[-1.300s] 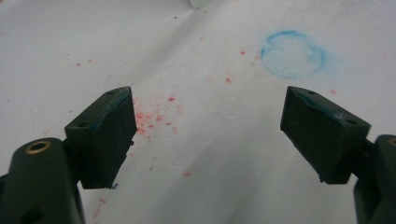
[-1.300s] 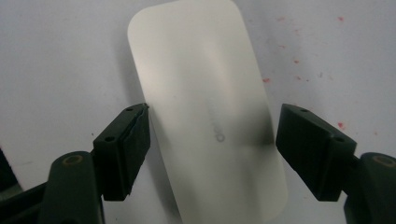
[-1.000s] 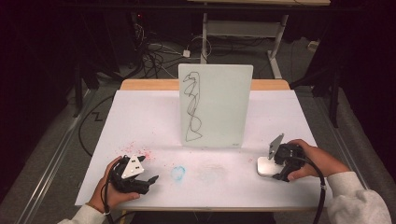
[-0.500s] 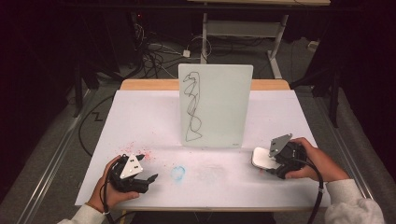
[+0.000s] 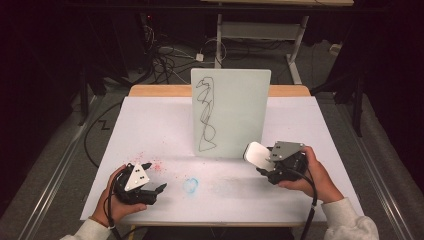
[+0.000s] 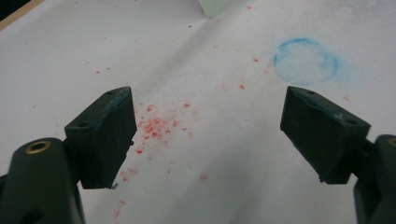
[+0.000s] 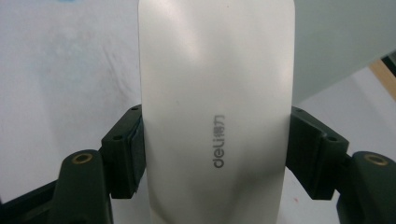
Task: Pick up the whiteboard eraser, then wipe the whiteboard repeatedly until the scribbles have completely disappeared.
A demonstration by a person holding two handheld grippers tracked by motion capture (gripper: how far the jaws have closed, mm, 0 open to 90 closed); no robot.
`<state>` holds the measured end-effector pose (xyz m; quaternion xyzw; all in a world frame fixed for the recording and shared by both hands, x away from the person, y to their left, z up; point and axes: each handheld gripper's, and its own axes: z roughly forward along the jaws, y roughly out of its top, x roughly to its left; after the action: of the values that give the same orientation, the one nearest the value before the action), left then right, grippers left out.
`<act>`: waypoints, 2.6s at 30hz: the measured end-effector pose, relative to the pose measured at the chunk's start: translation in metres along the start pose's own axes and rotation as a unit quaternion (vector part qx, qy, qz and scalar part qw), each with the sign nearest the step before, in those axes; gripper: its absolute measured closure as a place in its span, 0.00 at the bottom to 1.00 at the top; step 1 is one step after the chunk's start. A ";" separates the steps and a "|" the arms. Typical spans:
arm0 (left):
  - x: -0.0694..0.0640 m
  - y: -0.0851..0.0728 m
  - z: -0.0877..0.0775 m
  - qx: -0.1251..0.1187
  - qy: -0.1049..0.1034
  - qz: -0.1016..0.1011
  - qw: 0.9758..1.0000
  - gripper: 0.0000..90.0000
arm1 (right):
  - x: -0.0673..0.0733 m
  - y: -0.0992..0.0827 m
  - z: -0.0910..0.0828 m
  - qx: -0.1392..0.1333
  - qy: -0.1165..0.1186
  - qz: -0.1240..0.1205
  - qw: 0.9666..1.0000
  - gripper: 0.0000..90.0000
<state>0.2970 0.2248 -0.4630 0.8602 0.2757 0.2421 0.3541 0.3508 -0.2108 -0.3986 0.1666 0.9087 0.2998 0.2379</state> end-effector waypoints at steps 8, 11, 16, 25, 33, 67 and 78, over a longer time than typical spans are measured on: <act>0.002 -0.001 -0.002 -0.018 0.008 -0.002 1.000 0.20 | 0.019 0.009 0.007 -0.043 -0.033 0.009 0.998 0.34; 0.004 -0.002 -0.002 -0.020 0.006 -0.009 1.000 0.20 | 0.022 0.011 0.009 -0.047 -0.050 0.010 0.998 0.34; 0.004 -0.004 -0.003 -0.022 0.006 -0.010 1.000 0.20 | 0.027 0.013 0.012 -0.056 -0.062 0.010 0.996 0.34; 0.002 -0.008 -0.008 -0.022 0.011 -0.015 1.000 0.20 | 0.031 0.019 0.014 -0.067 -0.075 0.002 0.995 0.34; 0.003 -0.011 -0.009 -0.018 0.016 -0.021 0.999 0.20 | 0.035 0.035 0.023 -0.076 -0.097 -0.013 0.992 0.34; -0.002 -0.010 -0.006 -0.006 0.015 -0.013 1.000 0.20 | 0.062 0.112 0.096 -0.015 -0.279 -0.094 0.956 0.34; -0.002 -0.010 -0.006 -0.003 0.013 -0.011 1.000 0.20 | 0.075 0.105 0.128 0.024 -0.283 -0.138 0.949 0.34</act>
<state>0.2887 0.2317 -0.4670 0.8527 0.2892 0.2505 0.3556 0.3736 -0.0371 -0.4486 0.1230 0.8250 0.1826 0.5205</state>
